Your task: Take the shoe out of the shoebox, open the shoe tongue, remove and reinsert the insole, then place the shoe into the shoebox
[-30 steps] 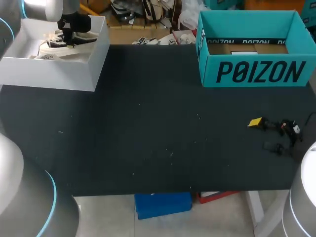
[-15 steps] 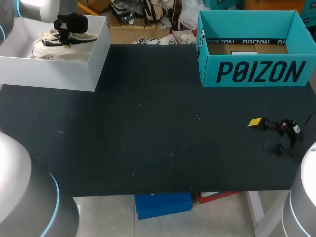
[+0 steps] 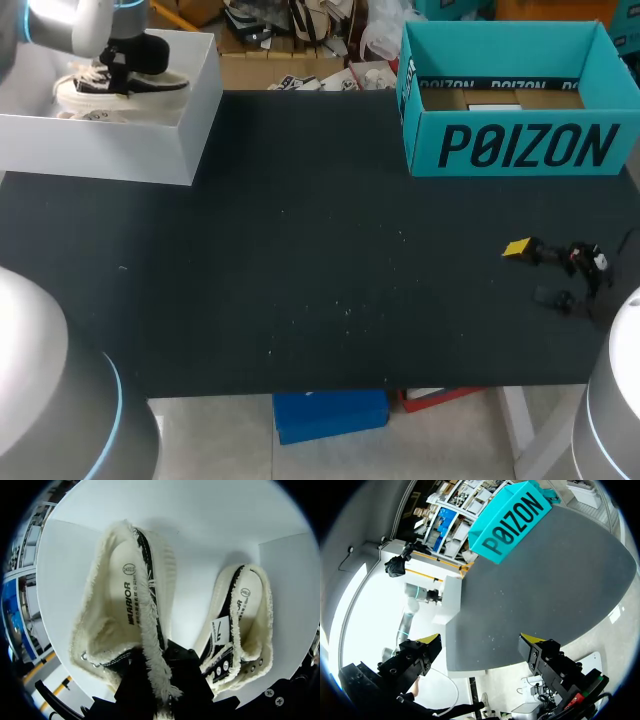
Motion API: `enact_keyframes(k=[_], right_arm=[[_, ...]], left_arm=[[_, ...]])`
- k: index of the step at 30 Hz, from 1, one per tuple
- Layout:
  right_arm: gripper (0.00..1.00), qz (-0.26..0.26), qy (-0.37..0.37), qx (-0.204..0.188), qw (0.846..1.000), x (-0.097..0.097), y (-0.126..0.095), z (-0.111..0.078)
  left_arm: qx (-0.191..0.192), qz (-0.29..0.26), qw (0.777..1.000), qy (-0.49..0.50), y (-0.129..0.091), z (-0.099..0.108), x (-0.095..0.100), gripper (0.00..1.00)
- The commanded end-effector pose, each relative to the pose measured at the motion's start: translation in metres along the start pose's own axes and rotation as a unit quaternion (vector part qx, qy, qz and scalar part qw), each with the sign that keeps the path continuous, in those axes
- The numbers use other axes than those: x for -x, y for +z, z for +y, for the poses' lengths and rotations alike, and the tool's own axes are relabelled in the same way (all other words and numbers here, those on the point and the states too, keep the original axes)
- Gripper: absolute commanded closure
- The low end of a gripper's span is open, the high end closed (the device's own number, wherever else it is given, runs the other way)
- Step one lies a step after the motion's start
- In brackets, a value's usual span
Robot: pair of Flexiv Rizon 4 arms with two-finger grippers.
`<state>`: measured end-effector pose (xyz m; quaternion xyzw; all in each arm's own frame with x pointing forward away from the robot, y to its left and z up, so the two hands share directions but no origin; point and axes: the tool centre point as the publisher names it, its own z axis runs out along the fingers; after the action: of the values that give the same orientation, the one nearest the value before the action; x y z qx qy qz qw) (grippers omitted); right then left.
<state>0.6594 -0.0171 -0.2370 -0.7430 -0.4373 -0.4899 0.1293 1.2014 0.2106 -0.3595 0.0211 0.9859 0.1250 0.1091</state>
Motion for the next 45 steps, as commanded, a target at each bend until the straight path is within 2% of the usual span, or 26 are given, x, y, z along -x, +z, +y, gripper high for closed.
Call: enact_keyframes(k=[1, 4, 5, 6, 7, 8, 14, 27, 35, 39, 45], right_arm=[[0.00, 0.000, 0.000, 0.001, 1.000, 0.000, -0.002, -0.001], [0.00, 0.000, 0.000, 0.001, 1.000, 0.000, -0.002, -0.001], [0.00, 0.000, 0.000, 0.001, 1.000, 0.000, -0.002, -0.001], [0.00, 0.000, 0.000, 0.001, 1.000, 0.000, -0.002, -0.001], [0.00, 0.000, 0.000, 0.001, 1.000, 0.000, -0.002, -0.001], [0.00, 0.000, 0.000, 0.001, 1.000, 0.000, -0.002, -0.001], [0.00, 0.000, 0.000, 0.001, 1.000, 0.000, -0.002, -0.001], [0.00, 0.000, 0.000, 0.001, 1.000, 0.000, -0.002, -0.001], [0.00, 0.000, 0.000, 0.001, 1.000, 0.000, -0.002, -0.001], [0.00, 0.000, 0.000, 0.001, 1.000, 0.000, -0.002, -0.001], [0.00, 0.000, 0.000, 0.001, 1.000, 0.000, -0.002, -0.001]], left_arm=[[-0.001, -0.001, 1.000, 0.000, 0.012, 0.002, 0.004, 1.00], [-0.001, 0.000, 1.000, -0.003, 0.023, 0.002, 0.004, 1.00], [-0.001, 0.000, 1.000, -0.004, 0.026, 0.002, 0.004, 0.97], [-0.002, 0.002, 1.000, -0.005, 0.030, 0.002, 0.004, 0.73], [-0.003, 0.006, 1.000, -0.008, 0.033, 0.003, 0.003, 0.38], [-0.006, 0.010, 1.000, -0.011, 0.034, 0.003, 0.003, 0.00], [-0.018, 0.017, 1.000, -0.016, 0.018, 0.007, -0.010, 0.00], [-0.027, 0.026, 0.999, -0.016, -0.058, 0.022, -0.047, 0.00], [0.000, 0.008, 1.000, -0.022, -0.098, 0.042, -0.065, 0.00], [0.009, 0.007, 0.999, -0.033, -0.107, 0.054, -0.075, 0.00], [0.012, 0.010, 0.999, -0.053, -0.102, 0.070, -0.084, 0.01]])
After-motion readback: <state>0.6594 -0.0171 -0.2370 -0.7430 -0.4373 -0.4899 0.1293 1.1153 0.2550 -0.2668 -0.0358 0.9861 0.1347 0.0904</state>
